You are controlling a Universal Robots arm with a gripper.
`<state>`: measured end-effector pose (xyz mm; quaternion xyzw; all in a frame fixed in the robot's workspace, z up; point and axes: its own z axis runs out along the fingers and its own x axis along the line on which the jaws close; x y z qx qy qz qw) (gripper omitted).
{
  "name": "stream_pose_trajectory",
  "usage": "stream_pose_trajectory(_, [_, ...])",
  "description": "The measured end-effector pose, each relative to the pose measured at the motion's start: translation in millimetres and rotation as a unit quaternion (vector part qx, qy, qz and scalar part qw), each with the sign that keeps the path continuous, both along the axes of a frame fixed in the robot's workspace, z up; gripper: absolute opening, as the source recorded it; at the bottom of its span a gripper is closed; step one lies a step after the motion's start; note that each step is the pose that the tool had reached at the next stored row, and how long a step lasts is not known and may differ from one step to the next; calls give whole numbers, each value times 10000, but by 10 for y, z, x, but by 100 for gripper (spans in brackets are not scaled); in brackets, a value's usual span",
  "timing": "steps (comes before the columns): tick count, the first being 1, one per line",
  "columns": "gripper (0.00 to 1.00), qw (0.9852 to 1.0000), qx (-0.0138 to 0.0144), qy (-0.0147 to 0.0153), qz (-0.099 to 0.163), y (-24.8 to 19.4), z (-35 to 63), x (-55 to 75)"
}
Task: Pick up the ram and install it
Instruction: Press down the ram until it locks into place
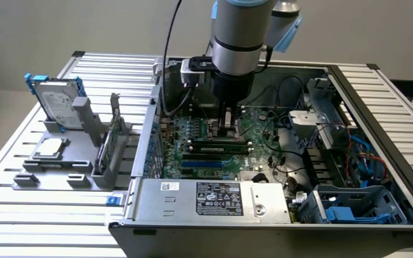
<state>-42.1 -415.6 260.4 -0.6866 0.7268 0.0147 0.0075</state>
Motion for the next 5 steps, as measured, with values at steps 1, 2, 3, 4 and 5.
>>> stream_pose_trajectory(1, [11,10000,-1,0,0,0,1,0])
stream_pose_trajectory(2, [11,10000,0,0,0,0,0,0])
stream_pose_trajectory(3, [11,10000,-1,1,0,0,1,0])
stream_pose_trajectory(4, [11,10000,0,0,0,0,0,0])
stream_pose_trajectory(5, [11,10000,-1,0,0,0,1,0])
